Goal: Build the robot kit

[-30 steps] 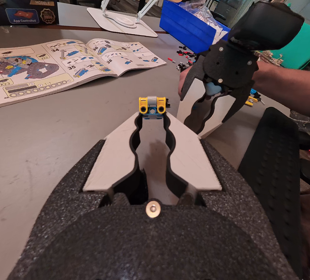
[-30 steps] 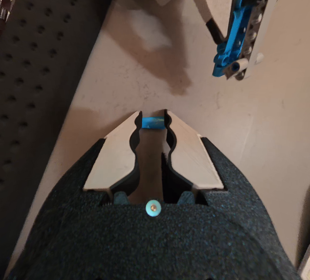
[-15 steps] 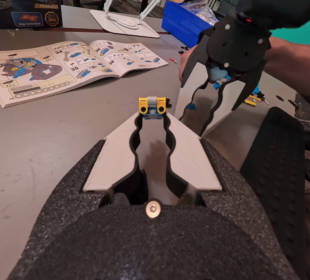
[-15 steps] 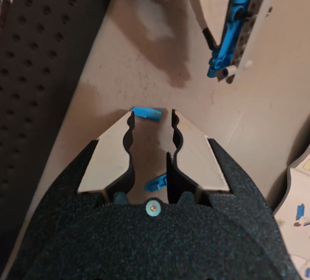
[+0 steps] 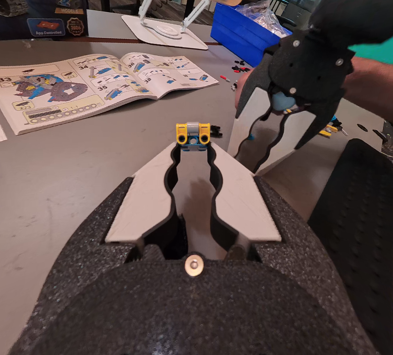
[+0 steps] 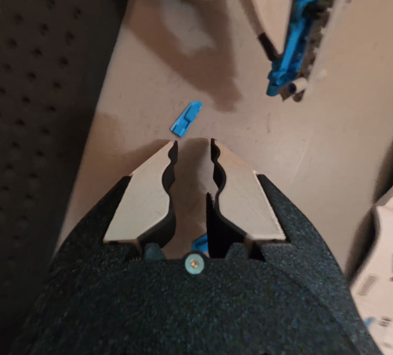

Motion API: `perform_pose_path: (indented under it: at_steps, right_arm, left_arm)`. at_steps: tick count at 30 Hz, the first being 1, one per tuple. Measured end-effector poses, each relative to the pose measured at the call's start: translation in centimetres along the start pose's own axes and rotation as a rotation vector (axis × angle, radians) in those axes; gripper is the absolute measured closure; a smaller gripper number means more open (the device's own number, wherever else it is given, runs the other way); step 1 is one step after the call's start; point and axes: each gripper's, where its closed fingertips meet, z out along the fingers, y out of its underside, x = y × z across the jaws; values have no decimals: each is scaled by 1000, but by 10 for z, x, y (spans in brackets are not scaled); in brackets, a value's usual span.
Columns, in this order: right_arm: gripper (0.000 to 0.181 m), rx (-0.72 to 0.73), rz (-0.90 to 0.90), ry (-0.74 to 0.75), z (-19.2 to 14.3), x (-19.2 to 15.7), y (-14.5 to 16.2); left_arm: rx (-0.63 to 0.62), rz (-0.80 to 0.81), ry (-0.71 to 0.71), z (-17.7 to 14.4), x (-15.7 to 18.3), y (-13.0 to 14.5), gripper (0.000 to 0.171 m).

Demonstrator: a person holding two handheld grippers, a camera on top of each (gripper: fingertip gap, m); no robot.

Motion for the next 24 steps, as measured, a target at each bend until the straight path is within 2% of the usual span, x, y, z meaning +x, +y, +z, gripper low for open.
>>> perform_pose_path:
  at_steps: [2,4,8,14,17,19,22,24]
  right_arm:
    - [150,103,176,-22,-1,-2,-19]
    - [152,173,293,36,2,-2,-31]
    - [160,178,352,286,10,2,-25]
    - [163,269,488,426,9,-4,-24]
    - [163,255,521,440,19,-2,-15]
    - [169,299,554,410,20,0,-15]
    - [170,351,602,305,20,1,-16]
    - [175,422,686,167,14,-3,-21]
  left_arm:
    - [12,-13,-26,-2,-6,-2,148]
    - [27,-38,-30,-5,-10,-4,148]
    - [30,-66,-21,-5,-12,-4,148]
    - [15,-44,-4,-3,-6,-2,148]
    - [11,-40,33,-2,-1,-1,148]
    - [22,-32,88,-4,8,-3,148]
    - [57,-5,142,-10,15,-8,148]
    - [78,22,147,-15,14,-11,148]
